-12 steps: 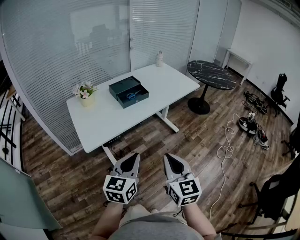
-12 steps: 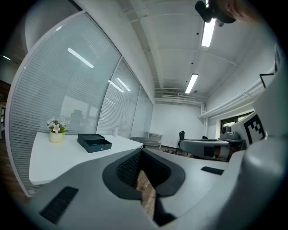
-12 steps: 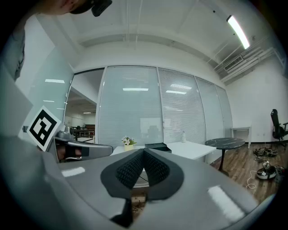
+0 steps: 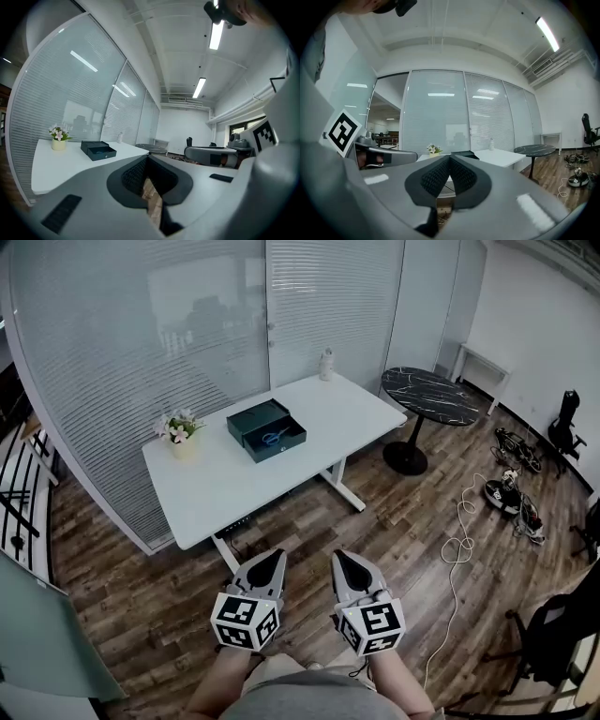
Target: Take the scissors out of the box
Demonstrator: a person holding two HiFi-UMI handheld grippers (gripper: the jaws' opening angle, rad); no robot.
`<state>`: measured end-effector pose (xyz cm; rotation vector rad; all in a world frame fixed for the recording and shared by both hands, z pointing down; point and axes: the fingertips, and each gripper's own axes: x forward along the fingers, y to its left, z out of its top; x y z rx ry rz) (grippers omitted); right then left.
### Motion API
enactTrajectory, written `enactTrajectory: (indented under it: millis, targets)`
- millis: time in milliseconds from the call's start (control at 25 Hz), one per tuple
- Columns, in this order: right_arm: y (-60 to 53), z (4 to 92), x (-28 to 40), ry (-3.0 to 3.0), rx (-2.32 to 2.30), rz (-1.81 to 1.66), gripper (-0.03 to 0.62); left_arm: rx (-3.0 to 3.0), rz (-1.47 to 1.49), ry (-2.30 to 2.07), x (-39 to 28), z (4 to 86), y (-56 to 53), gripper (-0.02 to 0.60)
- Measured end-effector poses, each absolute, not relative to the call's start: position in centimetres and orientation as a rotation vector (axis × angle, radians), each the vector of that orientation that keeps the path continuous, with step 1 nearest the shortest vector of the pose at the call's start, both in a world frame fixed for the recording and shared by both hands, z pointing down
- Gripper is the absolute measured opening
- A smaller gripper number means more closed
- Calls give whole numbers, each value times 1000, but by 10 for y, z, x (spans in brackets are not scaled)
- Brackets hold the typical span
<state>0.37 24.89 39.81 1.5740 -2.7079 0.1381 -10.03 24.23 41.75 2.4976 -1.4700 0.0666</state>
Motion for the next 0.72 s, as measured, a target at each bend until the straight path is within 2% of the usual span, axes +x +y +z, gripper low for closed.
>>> enactTrajectory:
  millis: [720]
  targets:
    - [252,403,32,-2741,1530,132,9,2486,73,-1461,-66,427,251,3]
